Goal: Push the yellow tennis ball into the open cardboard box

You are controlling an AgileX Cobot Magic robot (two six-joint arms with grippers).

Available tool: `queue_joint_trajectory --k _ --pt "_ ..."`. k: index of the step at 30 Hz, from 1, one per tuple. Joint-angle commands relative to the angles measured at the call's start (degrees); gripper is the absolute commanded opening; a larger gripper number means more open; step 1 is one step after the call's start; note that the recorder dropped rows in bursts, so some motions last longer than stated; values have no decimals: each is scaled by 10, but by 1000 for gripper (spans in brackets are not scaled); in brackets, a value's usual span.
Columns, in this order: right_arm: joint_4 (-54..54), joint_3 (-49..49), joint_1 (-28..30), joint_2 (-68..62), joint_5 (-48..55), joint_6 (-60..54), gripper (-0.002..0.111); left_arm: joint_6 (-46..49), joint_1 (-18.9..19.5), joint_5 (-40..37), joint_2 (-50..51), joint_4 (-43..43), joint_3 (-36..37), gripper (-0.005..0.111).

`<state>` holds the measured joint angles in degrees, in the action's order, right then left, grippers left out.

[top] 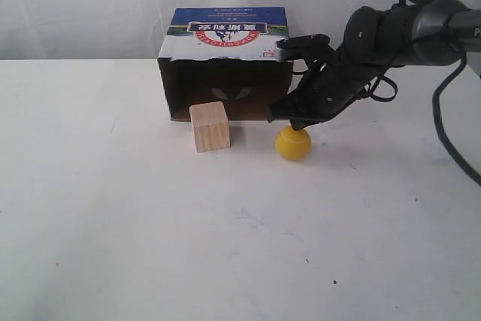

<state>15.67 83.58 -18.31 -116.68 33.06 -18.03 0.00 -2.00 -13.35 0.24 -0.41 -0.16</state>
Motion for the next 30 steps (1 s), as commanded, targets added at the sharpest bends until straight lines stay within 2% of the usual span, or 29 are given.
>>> queue_joint_trajectory --k 1,12,16,22,30 --pt "18 -1 1 -17 -50 4 0 0 -4 0 -2 -4 2 0" --pt "42 17 1 -9 -113 3 0 0 -4 0 -2 -4 2 0" --pt "22 33 1 17 -70 3 0 0 -4 0 -2 -4 2 0" --pt "-3 30 1 15 51 4 0 0 -4 0 -2 -4 2 0" --pt "-56 30 1 -18 39 19 0 0 -4 0 -2 -4 2 0"
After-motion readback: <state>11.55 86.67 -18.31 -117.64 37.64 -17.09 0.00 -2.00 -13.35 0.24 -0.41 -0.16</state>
